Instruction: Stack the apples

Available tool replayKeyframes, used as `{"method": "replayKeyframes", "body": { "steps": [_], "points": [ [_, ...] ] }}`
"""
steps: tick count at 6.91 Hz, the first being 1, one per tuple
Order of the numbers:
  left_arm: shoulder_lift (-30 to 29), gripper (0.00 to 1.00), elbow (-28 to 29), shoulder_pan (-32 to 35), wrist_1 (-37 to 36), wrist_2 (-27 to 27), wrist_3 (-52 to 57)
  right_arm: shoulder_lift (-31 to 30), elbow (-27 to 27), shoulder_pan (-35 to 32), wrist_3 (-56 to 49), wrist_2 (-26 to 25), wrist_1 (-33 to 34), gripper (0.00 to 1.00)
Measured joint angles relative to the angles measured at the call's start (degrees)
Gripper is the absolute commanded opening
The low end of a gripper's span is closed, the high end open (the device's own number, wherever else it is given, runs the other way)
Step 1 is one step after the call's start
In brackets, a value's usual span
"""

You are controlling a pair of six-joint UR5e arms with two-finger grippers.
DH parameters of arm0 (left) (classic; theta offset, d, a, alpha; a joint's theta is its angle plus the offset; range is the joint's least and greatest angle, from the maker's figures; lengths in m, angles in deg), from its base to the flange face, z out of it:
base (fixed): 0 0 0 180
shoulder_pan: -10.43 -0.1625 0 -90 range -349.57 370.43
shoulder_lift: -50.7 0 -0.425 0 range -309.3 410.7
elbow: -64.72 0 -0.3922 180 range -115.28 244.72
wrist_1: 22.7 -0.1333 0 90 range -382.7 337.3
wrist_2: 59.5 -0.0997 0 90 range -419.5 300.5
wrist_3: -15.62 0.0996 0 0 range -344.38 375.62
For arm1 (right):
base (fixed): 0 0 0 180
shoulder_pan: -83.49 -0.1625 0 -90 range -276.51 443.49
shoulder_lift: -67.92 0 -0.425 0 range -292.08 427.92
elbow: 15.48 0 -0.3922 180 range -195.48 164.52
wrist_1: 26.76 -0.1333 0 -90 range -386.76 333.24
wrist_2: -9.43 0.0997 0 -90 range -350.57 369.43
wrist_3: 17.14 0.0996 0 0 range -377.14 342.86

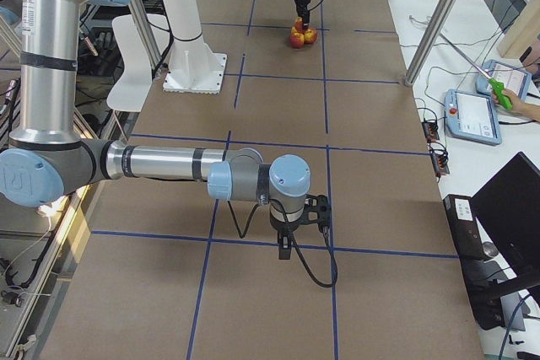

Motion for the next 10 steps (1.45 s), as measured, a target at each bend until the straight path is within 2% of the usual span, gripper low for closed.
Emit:
{"method": "replayKeyframes", "body": {
  "steps": [1, 4, 6, 8, 10],
  "points": [
    [-0.20, 1.00, 0.20, -0.10, 0.02, 0.00, 0.00, 0.00, 0.00, 0.00, 0.00, -0.01, 0.00, 1.00],
    [-0.07, 1.00, -0.62, 0.03, -0.17, 0.00, 0.00, 0.00, 0.00, 0.00, 0.00, -0.08, 0.02, 1.00],
    [0.44, 1.00, -6.36, 2.94, -5.35, 0.01, 1.66, 0.00, 0.02, 0.00, 0.00, -0.03, 0.02, 1.00],
    [1.85, 1.00, -12.76, 9.22, -11.32, 0.38, 9.33, 0.00, 0.05, 0.00, 0.00, -0.05, 0.01, 1.00],
    [9.40, 1.00, -15.16, 17.85, -12.34, 3.14, 26.76, 0.00, 0.01, 0.00, 0.00, -0.04, 0.00, 1.00]
  ]
}}
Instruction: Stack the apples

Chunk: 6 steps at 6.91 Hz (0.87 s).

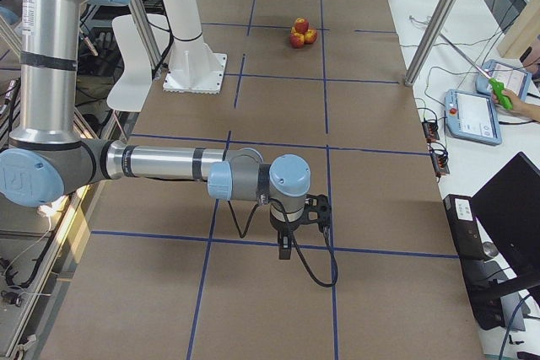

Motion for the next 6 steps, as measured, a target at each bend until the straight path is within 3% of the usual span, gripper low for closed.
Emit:
{"method": "replayKeyframes", "body": {
  "steps": [2, 4, 6],
  "points": [
    [10.68, 1.00, 3.30, 15.70, -0.12, 7.18, 30.58, 0.00, -0.01, 0.00, 0.00, -0.04, 0.02, 1.00],
    [15.20, 1.00, 13.74, 29.59, -0.70, 10.16, 55.77, 0.00, 0.02, 0.00, 0.00, -0.01, 0.02, 1.00],
    [15.81, 1.00, 19.39, 34.53, -3.55, 11.62, 62.72, 0.00, 0.05, 0.00, 0.00, -0.02, 0.00, 1.00]
  ]
}}
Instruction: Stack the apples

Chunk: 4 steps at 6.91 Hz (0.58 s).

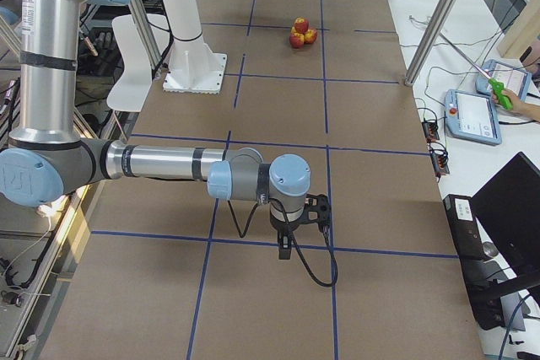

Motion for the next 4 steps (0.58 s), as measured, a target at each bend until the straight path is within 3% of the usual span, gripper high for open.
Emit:
{"method": "replayKeyframes", "body": {
  "steps": [2, 4],
  "points": [
    [-0.74, 1.00, 0.14, 0.69, -5.65, 2.42, 0.70, 0.00, -0.02, 0.00, 0.00, 0.06, 0.01, 1.00],
    [-0.43, 1.00, -1.28, 0.82, -6.54, 2.53, 0.89, 0.00, -0.04, 0.00, 0.00, 0.01, 0.02, 1.00]
  ]
}}
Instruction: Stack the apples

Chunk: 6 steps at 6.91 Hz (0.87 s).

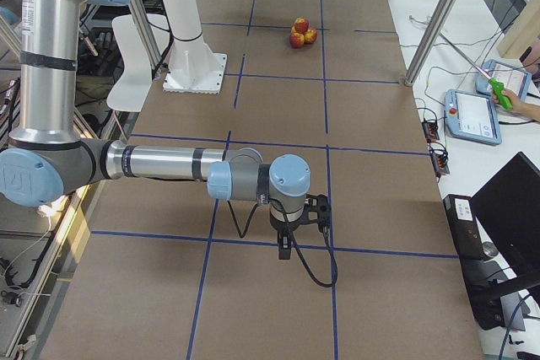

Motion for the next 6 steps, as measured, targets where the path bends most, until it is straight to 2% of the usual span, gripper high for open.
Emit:
{"method": "replayKeyframes", "body": {
  "steps": [6],
  "points": [
    [1.76, 1.00, -2.58, 0.03, 0.34, 0.57, -0.01, 0.00, -0.01, 0.00, 0.00, -0.02, 0.00, 1.00]
  ]
}}
